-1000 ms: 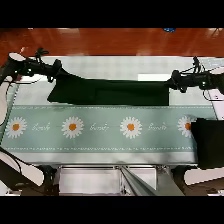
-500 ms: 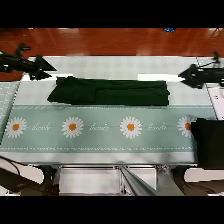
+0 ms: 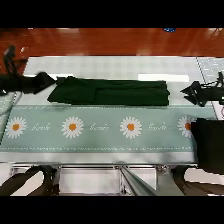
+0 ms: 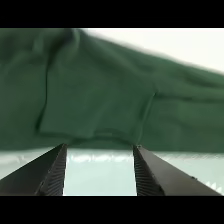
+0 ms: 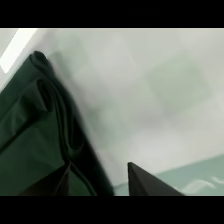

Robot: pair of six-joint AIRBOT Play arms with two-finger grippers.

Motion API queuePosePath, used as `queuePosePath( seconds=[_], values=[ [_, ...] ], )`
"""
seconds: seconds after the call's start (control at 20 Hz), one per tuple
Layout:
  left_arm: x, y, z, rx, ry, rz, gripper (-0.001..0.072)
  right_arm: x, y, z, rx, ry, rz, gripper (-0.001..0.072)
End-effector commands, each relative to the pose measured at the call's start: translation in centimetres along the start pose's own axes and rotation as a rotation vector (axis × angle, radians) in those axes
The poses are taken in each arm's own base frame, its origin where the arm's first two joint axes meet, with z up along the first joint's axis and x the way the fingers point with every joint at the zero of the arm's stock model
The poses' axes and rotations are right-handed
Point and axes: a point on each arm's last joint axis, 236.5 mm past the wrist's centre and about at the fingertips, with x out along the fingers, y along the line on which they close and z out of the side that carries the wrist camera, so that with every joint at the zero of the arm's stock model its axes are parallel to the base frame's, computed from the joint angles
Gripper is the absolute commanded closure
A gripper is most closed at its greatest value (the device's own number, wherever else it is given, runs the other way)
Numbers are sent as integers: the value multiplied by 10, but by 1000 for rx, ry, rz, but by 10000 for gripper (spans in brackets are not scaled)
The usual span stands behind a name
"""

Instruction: Fold the shirts.

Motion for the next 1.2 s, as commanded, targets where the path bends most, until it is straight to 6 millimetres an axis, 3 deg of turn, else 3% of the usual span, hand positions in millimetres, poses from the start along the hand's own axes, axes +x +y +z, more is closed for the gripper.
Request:
queuePosePath(
  seconds=[0.0,0.2,0.4,0.45,0.55,0.6,0.65,0.7,0.75,0.85,0.95,1.05,1.15],
  values=[
    [17,0,-45,18,31,8,198,36,13,-15,62,58,79,295],
    [30,1,-52,-3,71,0,199,69,26,-24,51,129,77,295],
    [33,3,-55,-10,82,3,198,101,45,-45,17,208,75,300],
    [34,4,-55,-10,84,3,199,107,54,-48,-12,214,78,349],
    [34,4,-55,-12,85,3,199,112,72,-47,-85,199,90,684],
    [34,4,-55,-11,86,3,200,111,83,-49,-113,210,104,685],
    [34,3,-55,-11,86,1,210,103,95,-51,-147,236,128,685],
    [33,0,-55,-13,91,-7,362,93,103,-54,-203,256,135,685],
    [31,-2,-54,-6,93,-11,696,78,103,-54,-266,251,106,685],
    [32,-16,-50,34,85,-35,686,37,95,-51,-399,223,-30,685],
    [39,-42,-48,85,87,-74,686,-10,103,-55,-496,166,-87,685],
    [56,-78,-59,137,148,-121,687,-57,118,-68,-570,78,-85,686],
    [80,-116,-80,199,255,-165,687,-99,132,-93,-622,6,-50,685]
  ],
)
